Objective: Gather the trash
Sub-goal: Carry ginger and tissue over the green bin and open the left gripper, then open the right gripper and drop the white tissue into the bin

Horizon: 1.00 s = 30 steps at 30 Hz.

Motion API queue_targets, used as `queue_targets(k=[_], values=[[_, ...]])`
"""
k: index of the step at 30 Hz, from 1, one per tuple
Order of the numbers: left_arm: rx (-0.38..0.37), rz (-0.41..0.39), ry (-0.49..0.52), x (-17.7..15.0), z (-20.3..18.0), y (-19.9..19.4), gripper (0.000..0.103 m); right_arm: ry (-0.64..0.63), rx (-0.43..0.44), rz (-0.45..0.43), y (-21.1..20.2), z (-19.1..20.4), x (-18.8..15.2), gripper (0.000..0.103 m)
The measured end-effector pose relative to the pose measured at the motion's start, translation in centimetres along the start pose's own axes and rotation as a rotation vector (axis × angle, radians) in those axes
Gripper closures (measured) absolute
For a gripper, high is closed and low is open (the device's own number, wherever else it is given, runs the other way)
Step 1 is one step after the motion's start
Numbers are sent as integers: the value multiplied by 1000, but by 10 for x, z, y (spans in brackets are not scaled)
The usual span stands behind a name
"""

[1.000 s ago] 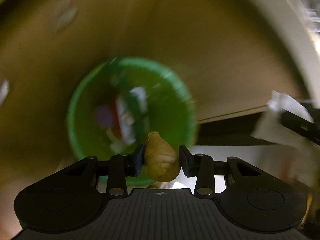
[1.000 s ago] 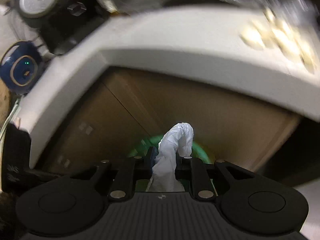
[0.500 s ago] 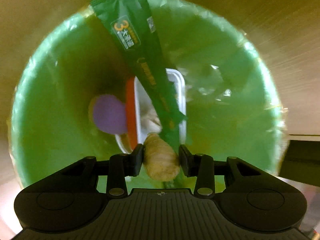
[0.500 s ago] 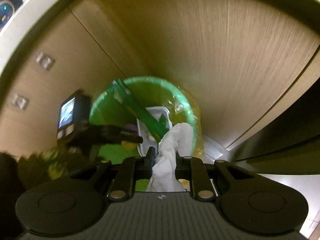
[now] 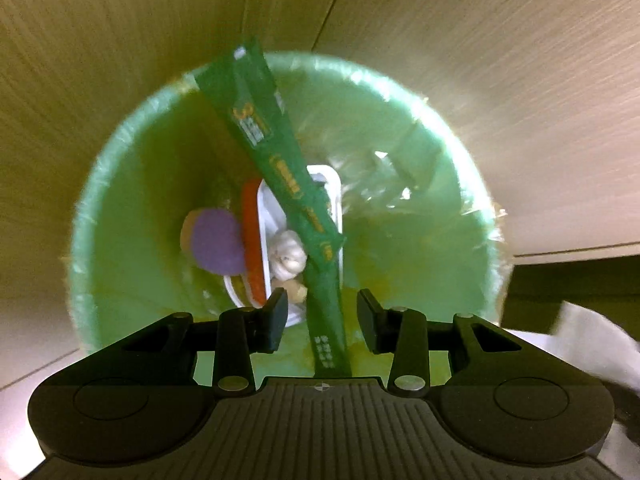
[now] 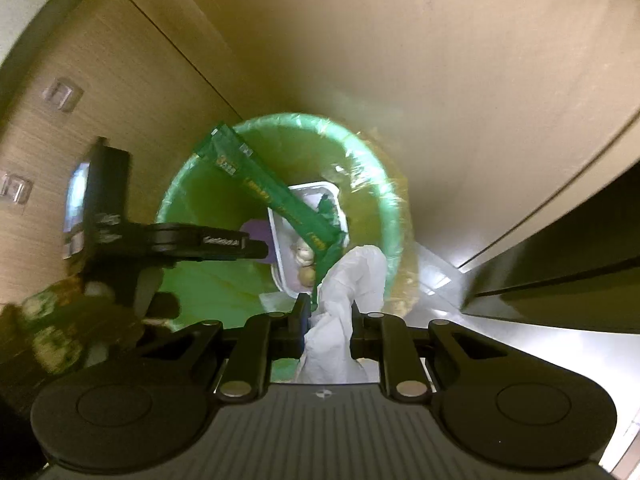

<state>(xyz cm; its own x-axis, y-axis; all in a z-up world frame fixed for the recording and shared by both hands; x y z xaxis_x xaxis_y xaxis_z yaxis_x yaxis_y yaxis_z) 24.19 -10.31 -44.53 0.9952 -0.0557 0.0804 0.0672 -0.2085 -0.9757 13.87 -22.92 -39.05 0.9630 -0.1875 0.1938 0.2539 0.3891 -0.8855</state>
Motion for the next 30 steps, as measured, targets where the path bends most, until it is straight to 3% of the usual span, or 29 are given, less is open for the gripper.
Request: queue_targets(k=[6, 10, 16, 19, 24, 25, 28, 30], values=[[-76, -14, -10, -13, 16, -48, 61, 85, 53, 13, 44, 12, 33, 87], [-100, -6, -3, -25, 24, -66, 61, 132, 93, 17, 96, 24, 61, 86], [-131, 17, 7, -37, 32, -63, 61, 221, 60, 147, 202, 18, 61, 86], [-137, 29, -5, -42, 41, -57, 61, 264, 100, 205, 235, 12, 57, 86], [-117, 46, -15, -48, 55, -45, 61, 263, 41, 82, 254, 0, 79, 86], [-114, 49, -17, -49, 57, -44, 61, 264, 30, 80, 256, -4, 82, 84], [-112, 60, -26, -51, 59, -44, 61, 303, 65, 136, 258, -10, 80, 63], [-121, 60, -28, -49, 57, -47, 61, 312, 93, 125, 245, -11, 78, 57]])
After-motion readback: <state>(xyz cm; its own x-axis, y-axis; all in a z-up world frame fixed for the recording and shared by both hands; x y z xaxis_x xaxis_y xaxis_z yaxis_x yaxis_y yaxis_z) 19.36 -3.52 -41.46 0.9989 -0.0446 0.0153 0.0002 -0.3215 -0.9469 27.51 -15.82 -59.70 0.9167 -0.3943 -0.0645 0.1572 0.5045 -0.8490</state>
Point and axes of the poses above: each gripper's, at about its wrist camera, not at the fingertips, and y roughly the way its jaws point, z to its left, x to its top, the point moved 7 cm from there along y, roughly the way its jaws point, and after that the axes turned 4 degrees about x, right-handed, at the moved point
